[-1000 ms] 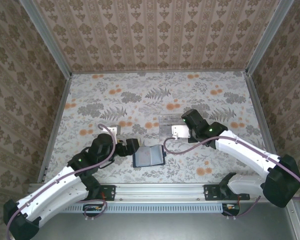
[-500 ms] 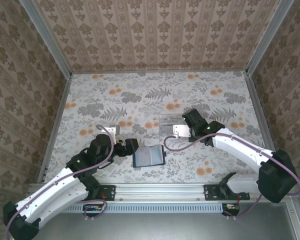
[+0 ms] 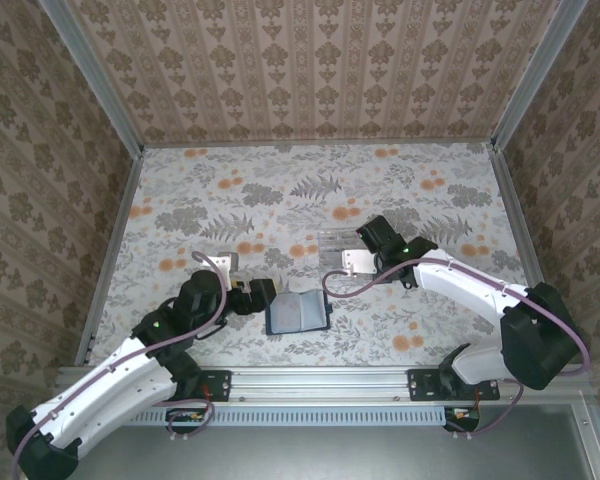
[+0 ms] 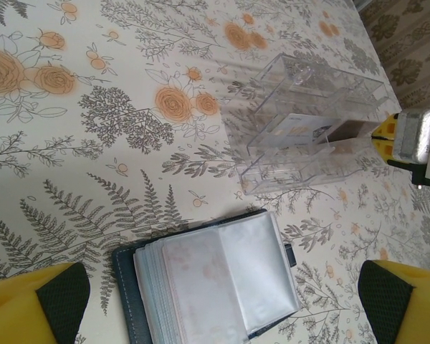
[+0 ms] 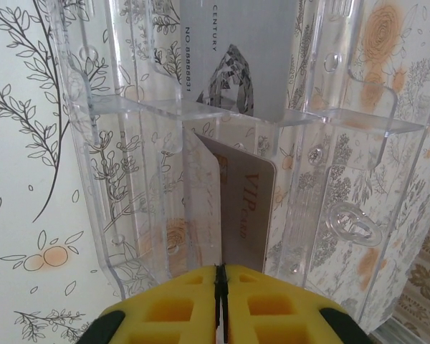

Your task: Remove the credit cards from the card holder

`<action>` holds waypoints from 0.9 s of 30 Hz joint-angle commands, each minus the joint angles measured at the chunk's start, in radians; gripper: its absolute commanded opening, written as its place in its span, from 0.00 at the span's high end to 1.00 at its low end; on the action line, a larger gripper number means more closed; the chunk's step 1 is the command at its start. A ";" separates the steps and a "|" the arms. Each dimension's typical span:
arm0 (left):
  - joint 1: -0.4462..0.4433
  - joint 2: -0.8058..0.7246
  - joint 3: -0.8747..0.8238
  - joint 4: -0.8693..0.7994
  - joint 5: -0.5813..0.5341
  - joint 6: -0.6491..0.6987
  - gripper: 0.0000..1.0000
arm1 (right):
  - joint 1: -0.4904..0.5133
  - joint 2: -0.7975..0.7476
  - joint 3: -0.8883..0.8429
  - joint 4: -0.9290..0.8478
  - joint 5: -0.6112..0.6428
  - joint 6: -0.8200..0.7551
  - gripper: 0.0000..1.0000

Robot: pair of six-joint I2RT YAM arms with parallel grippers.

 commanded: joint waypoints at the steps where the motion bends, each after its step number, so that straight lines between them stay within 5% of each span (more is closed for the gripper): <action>1: 0.008 -0.019 -0.018 -0.001 0.007 0.011 0.00 | -0.012 0.011 0.019 0.014 0.009 0.014 0.84; 14: 0.022 -0.025 -0.028 0.000 0.019 0.010 0.00 | -0.019 0.044 0.050 0.027 0.014 0.054 0.75; 27: 0.031 -0.033 -0.037 0.010 0.029 0.007 0.00 | -0.020 -0.086 -0.010 -0.065 -0.105 0.106 0.47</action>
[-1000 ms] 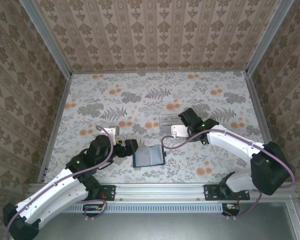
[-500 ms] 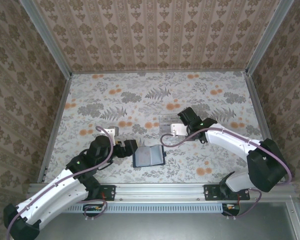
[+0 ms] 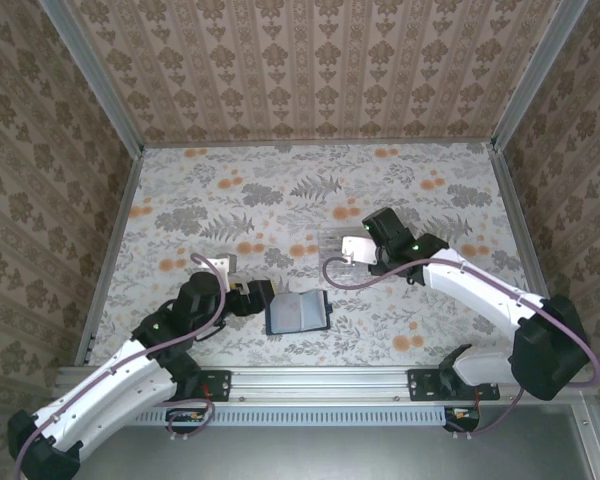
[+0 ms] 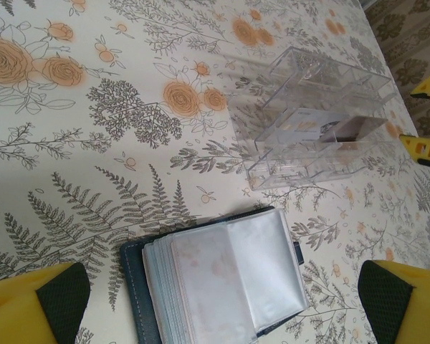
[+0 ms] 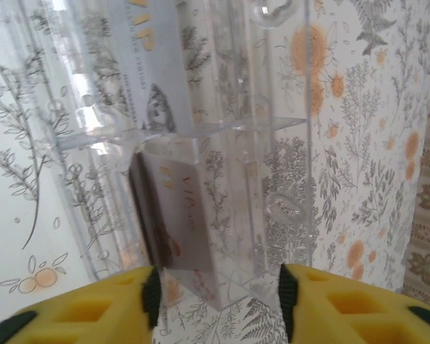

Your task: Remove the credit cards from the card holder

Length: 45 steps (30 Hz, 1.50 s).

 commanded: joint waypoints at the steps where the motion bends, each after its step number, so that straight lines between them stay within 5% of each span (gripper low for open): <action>1: 0.011 -0.013 -0.007 0.008 0.012 0.006 0.00 | -0.004 -0.012 -0.045 -0.055 -0.047 0.011 0.45; 45: 0.041 -0.026 -0.027 0.012 0.043 0.006 0.00 | -0.025 0.199 0.073 0.133 0.152 0.066 0.50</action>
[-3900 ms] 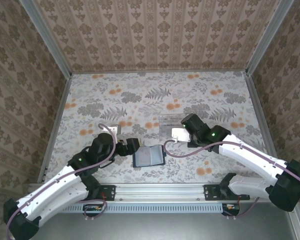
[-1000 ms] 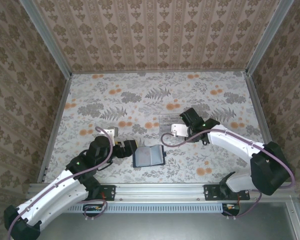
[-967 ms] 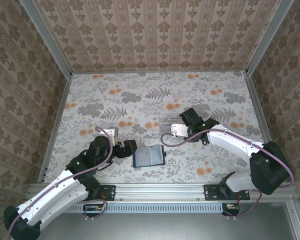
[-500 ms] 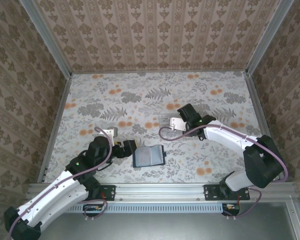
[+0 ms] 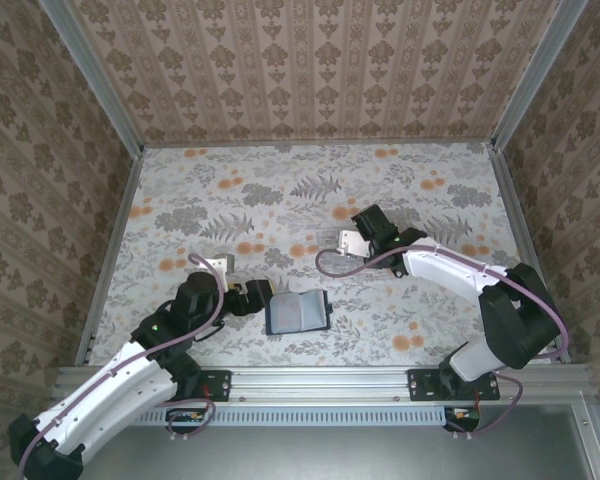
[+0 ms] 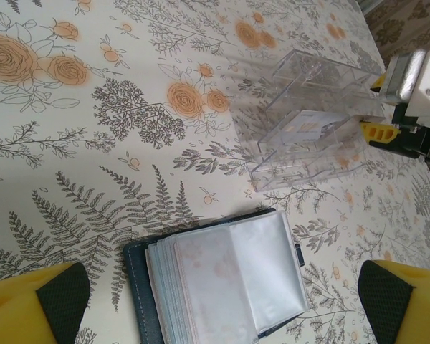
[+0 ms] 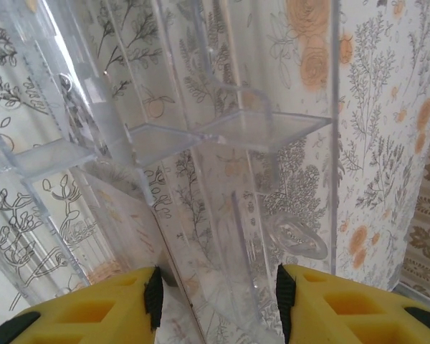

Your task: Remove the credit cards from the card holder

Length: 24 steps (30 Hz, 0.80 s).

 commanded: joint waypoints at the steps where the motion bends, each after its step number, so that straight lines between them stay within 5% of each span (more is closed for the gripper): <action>1: 0.008 -0.012 -0.015 0.008 0.015 0.006 0.00 | -0.005 -0.007 0.039 -0.008 0.026 0.040 0.49; 13: 0.014 0.030 -0.017 0.026 0.016 0.008 0.00 | 0.064 -0.225 0.049 -0.205 0.010 0.451 0.45; 24: 0.013 0.202 0.005 0.065 0.045 -0.037 0.06 | 0.280 -0.352 -0.048 -0.086 -0.175 0.904 0.60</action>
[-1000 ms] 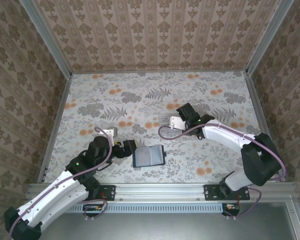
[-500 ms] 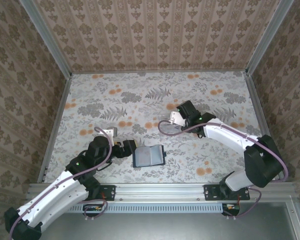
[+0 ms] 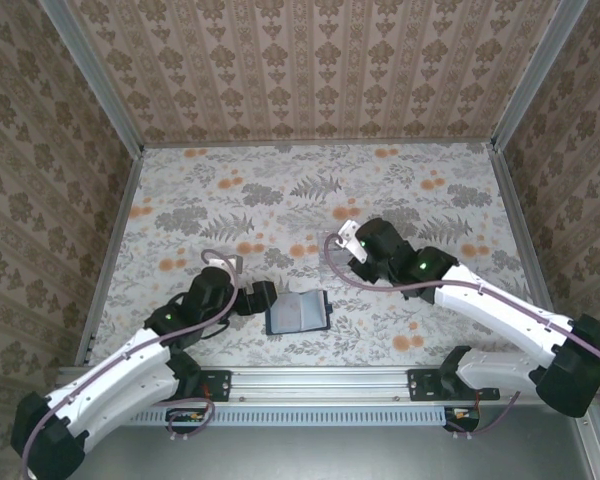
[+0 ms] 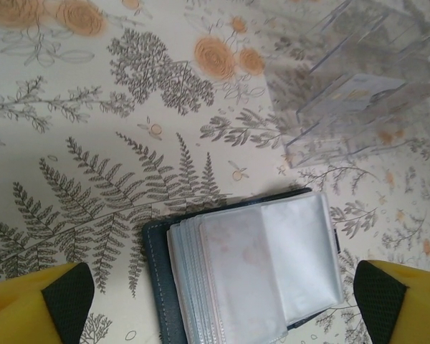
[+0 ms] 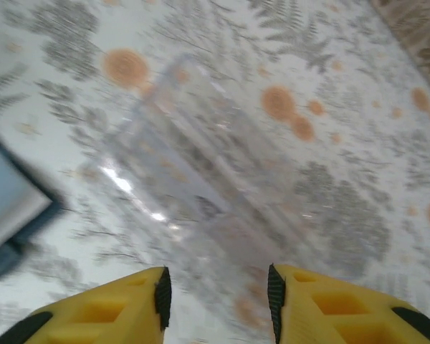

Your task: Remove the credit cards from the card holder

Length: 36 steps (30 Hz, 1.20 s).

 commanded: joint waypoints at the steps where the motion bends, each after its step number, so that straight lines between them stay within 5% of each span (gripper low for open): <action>1: 0.004 0.046 0.005 0.039 0.030 -0.034 0.09 | 0.072 -0.013 -0.054 0.077 -0.080 0.228 0.62; 7: -0.021 0.116 -0.014 0.078 0.042 -0.109 0.27 | 0.137 0.081 -0.081 0.141 -0.176 0.470 0.79; 13: -0.067 0.159 -0.023 0.104 0.018 -0.162 0.44 | 0.142 0.250 -0.079 0.178 -0.278 0.594 0.81; 36: -0.118 0.370 -0.004 0.213 0.075 -0.156 0.59 | 0.152 0.460 -0.124 0.255 -0.316 0.693 0.78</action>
